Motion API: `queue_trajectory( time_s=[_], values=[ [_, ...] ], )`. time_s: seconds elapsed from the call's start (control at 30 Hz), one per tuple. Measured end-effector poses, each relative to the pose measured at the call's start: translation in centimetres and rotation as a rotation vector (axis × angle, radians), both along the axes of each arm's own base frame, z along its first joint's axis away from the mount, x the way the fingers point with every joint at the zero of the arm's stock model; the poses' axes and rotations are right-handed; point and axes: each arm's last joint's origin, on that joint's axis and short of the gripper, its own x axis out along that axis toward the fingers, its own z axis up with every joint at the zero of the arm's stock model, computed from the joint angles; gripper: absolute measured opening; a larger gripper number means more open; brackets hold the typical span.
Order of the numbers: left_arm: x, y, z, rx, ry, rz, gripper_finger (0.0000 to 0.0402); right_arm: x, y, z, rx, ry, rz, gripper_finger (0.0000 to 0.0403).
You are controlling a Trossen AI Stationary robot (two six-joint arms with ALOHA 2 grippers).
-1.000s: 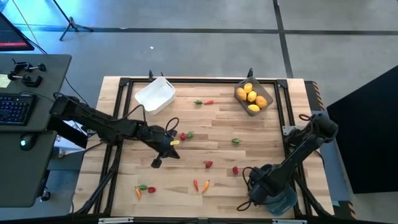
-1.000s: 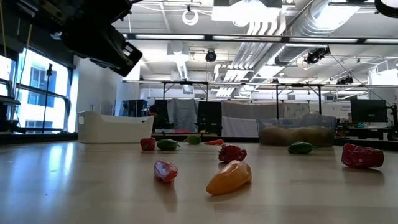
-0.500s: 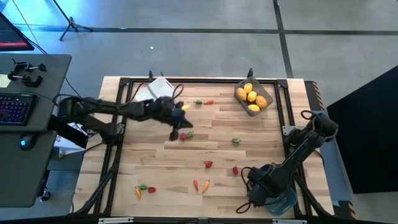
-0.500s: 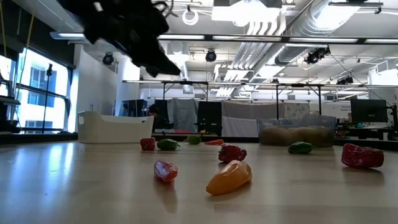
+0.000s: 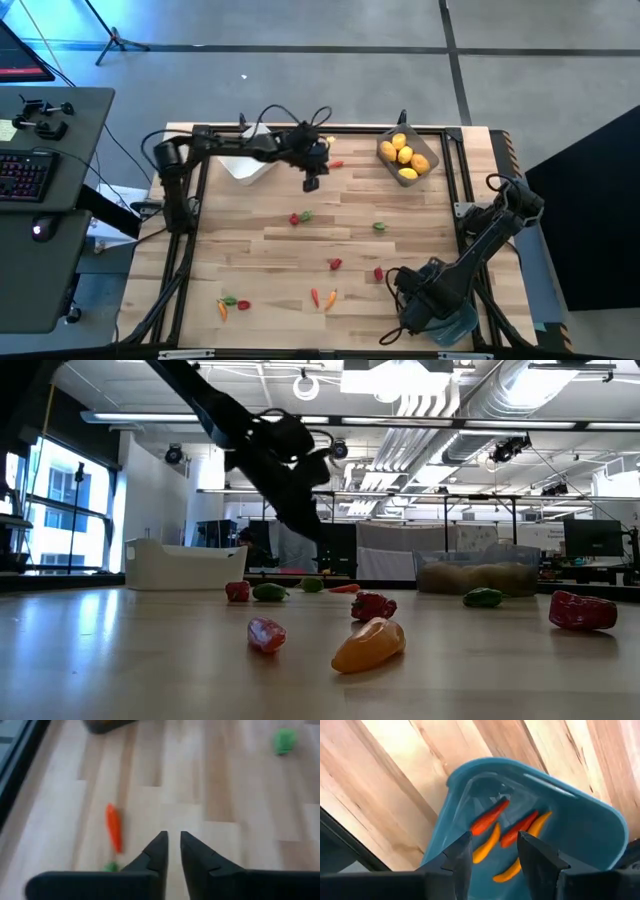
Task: Sort produce into baskets
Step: Put the orange chili pepper into the blue bin
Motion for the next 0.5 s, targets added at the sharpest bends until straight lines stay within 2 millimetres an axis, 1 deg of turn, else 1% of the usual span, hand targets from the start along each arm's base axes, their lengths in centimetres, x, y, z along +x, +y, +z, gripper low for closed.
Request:
queue_trajectory(
  time_s=[0.17,0.27,0.4,0.5],
  values=[
    [1.1,2.7,-1.3,0.015,0.047,0.005,0.009,0.3,-0.3,0.0,-0.015,-0.017,-0.016,0.0142],
    [1.6,4.1,-1.6,0.032,0.058,0.003,0.0116,0.7,-0.6,0.0,-0.017,-0.022,-0.029,0.0142],
    [1.8,5.5,-1.9,0.003,0.074,-0.03,0.0131,1.0,-0.9,0.0,-0.016,-0.022,-0.029,0.0142],
    [2.0,6.6,-1.3,0.002,0.076,-0.049,0.0132,1.3,-1.2,0.0,-0.016,-0.021,-0.025,0.0142]
  ],
)
